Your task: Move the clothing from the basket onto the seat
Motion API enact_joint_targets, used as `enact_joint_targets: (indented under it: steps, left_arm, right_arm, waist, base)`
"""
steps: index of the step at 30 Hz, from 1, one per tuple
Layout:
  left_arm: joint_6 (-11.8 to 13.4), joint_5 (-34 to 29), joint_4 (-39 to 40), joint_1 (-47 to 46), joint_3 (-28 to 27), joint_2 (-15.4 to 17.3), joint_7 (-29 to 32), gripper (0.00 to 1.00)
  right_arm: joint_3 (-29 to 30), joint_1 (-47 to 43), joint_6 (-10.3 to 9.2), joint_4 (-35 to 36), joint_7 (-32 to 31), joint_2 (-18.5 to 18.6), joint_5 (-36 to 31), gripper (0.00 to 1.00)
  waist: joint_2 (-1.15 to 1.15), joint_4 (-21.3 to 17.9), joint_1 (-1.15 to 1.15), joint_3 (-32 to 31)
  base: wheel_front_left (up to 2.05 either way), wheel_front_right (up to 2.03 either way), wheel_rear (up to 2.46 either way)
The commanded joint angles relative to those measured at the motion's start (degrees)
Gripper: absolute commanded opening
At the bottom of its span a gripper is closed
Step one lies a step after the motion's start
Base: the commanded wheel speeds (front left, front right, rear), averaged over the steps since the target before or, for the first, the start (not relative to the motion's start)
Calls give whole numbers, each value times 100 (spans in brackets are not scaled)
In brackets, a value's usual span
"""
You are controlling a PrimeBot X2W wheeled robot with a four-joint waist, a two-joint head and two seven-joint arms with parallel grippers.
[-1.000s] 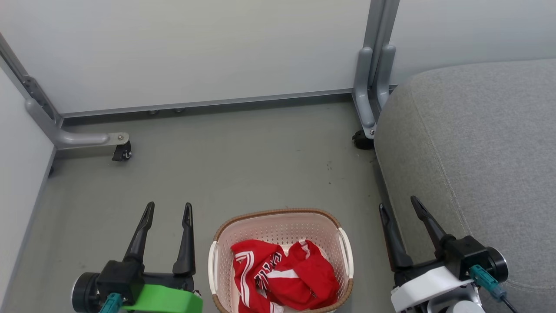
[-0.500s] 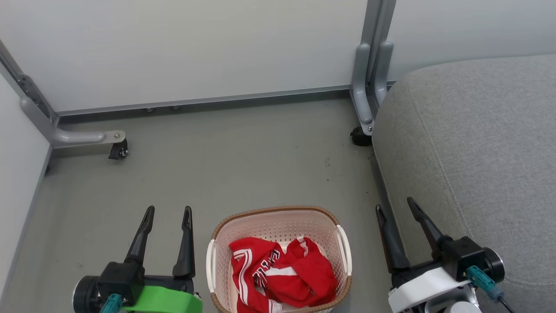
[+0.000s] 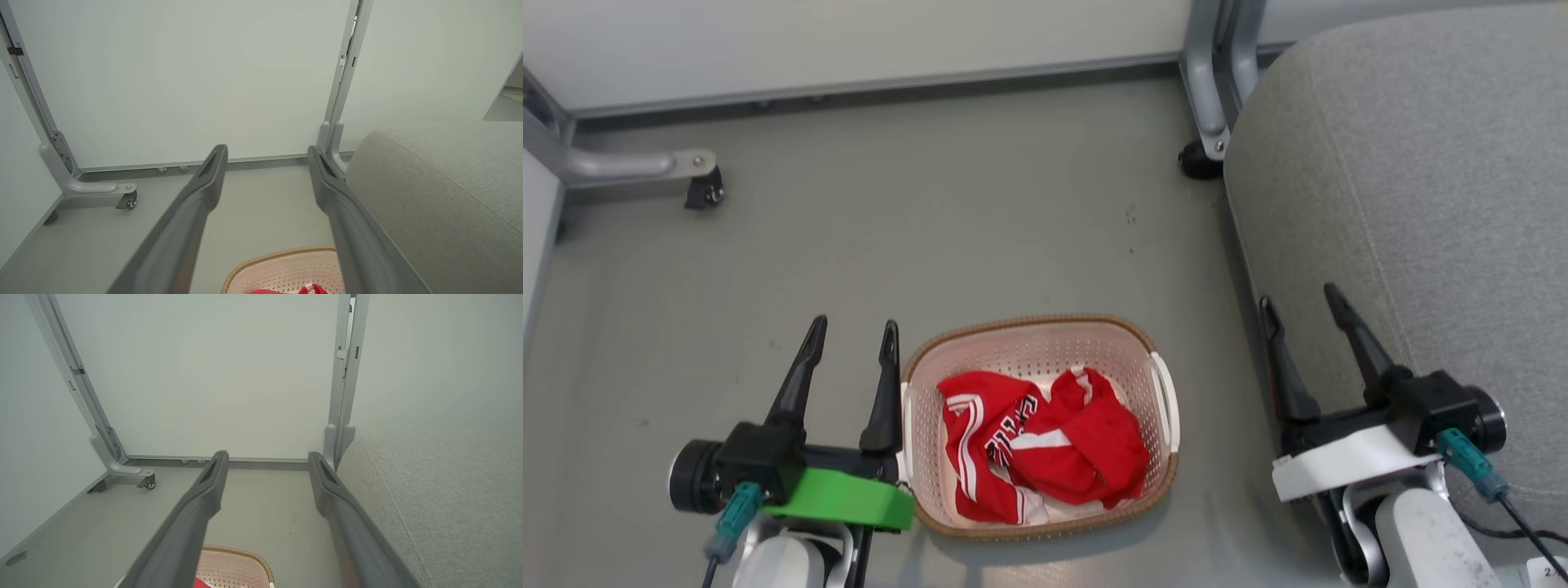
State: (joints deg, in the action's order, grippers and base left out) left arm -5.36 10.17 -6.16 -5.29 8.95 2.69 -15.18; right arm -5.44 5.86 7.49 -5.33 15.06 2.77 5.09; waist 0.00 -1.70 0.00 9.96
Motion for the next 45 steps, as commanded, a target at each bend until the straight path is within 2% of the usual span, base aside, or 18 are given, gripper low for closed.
enact_joint_targets:
  steps: [1,11,14,18,22,26,31,38,45]
  left_arm:
    - [-37,-50,-60,-275,14,36,4,100]
    - [-211,-466,-953,-1692,630,72,4,100]
    - [-217,-553,-1408,-2186,1149,222,4,100]
    - [-218,-507,-2113,-2845,2133,617,4,100]
    - [-218,-419,-2751,-3453,3039,963,4,100]
    - [-217,-293,-3489,-3985,3641,1177,5,100]
    - [-218,-303,-4387,-4548,4204,1158,4,100]
    - [-217,-36,-5047,-5008,5222,1190,44,100]
    - [-218,112,-5654,-5378,5847,1267,474,100]
  right_arm:
    - [53,219,0,60,18,20,-56,100]
    - [432,1072,0,424,18,29,-497,100]
    - [572,1267,0,575,18,47,-575,100]
    - [672,1442,0,773,18,37,-598,100]
    - [626,1533,-1,942,18,24,-552,100]
    - [573,1549,0,1051,18,15,-385,100]
    - [524,1486,0,1109,18,11,-112,100]
    - [485,1489,-1,1054,18,9,268,100]
    - [440,1537,-1,1030,18,12,478,100]
  waist:
    - [0,8,0,1036]
    - [0,-13,0,2639]
    - [0,-98,0,3007]
    - [0,-273,0,3354]
    - [0,-505,0,3614]
    - [0,-732,0,3792]
    - [0,-980,0,3959]
    - [0,-1283,0,4065]
    - [0,-1519,0,4156]
  base:
    - [0,0,0]
    - [0,0,0]
    - [0,0,0]
    - [0,0,0]
    - [0,0,0]
    - [0,0,0]
    - [0,0,0]
    - [0,0,0]
    - [0,0,0]
